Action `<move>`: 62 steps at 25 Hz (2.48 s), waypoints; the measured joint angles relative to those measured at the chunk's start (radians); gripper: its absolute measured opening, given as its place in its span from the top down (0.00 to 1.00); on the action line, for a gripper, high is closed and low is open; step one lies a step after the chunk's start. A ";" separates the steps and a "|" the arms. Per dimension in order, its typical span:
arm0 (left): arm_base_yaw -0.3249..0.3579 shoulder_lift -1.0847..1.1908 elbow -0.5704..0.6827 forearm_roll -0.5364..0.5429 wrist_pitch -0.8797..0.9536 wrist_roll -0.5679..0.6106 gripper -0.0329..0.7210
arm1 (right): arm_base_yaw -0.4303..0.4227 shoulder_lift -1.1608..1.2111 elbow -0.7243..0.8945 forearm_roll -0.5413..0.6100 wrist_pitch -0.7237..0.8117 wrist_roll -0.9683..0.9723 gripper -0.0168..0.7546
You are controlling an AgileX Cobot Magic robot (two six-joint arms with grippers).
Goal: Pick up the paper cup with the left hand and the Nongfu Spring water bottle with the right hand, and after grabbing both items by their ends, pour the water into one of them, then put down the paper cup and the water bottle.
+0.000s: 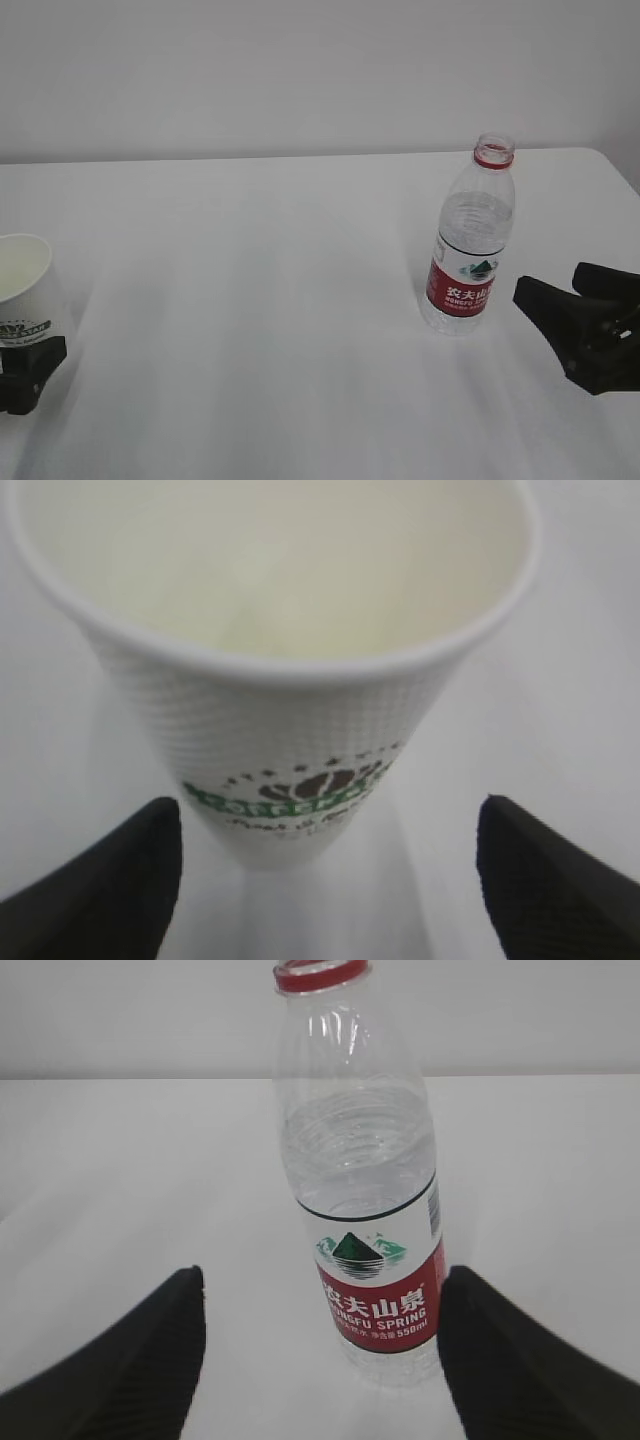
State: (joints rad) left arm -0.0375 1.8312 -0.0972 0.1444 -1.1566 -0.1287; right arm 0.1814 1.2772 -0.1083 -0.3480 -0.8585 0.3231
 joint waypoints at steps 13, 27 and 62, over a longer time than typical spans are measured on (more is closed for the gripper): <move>0.000 0.049 -0.058 -0.002 0.000 0.000 0.05 | 0.000 0.000 0.000 0.000 0.000 -0.005 0.26; 0.000 0.058 -0.117 -0.009 0.000 0.000 0.04 | 0.000 0.000 0.000 0.000 0.000 -0.006 0.26; 0.000 0.123 -0.206 -0.042 0.000 0.000 0.16 | 0.000 0.000 0.000 0.000 -0.023 -0.006 0.26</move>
State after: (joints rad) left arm -0.0375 1.9538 -0.3030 0.1029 -1.1566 -0.1287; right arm 0.1814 1.2772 -0.1083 -0.3480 -0.8812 0.3168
